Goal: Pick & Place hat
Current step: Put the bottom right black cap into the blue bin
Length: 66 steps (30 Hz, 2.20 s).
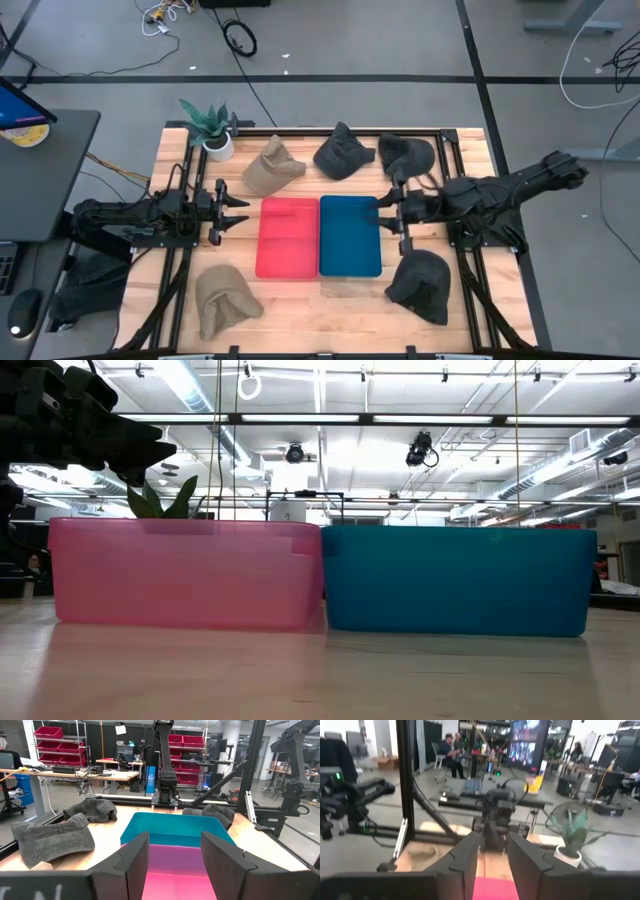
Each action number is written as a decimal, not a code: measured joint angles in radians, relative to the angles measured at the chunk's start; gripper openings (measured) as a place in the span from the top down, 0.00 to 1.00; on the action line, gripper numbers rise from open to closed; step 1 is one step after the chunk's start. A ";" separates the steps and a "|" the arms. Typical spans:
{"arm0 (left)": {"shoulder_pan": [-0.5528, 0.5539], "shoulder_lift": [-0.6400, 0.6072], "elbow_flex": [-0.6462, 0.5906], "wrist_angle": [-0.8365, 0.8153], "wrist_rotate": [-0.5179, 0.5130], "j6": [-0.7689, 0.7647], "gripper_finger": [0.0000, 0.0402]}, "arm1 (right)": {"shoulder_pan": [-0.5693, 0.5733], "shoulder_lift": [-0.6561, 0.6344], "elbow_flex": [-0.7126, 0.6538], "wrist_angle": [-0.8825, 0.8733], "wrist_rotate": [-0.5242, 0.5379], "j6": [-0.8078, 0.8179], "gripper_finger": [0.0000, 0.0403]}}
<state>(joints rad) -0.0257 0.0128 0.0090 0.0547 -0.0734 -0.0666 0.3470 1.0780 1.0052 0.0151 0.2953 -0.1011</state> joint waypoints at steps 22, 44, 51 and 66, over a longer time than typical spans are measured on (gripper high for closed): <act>0.000 0.000 0.000 0.000 0.000 0.000 0.54 | -0.019 0.192 -0.006 0.071 0.099 -0.061 0.59; 0.000 0.000 0.000 0.000 0.000 0.000 0.54 | 0.066 0.054 -0.007 -0.089 0.079 -0.095 0.31; 0.000 0.000 0.000 0.000 0.000 0.000 0.54 | 0.074 -0.066 -0.007 0.029 0.080 -0.069 0.31; 0.000 0.000 0.000 0.000 0.000 0.000 0.54 | 0.196 -0.062 0.078 0.036 0.055 0.004 0.31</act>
<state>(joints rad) -0.0257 0.0127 0.0091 0.0545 -0.0737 -0.0662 0.5433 1.0160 1.0832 0.0515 0.3505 -0.0974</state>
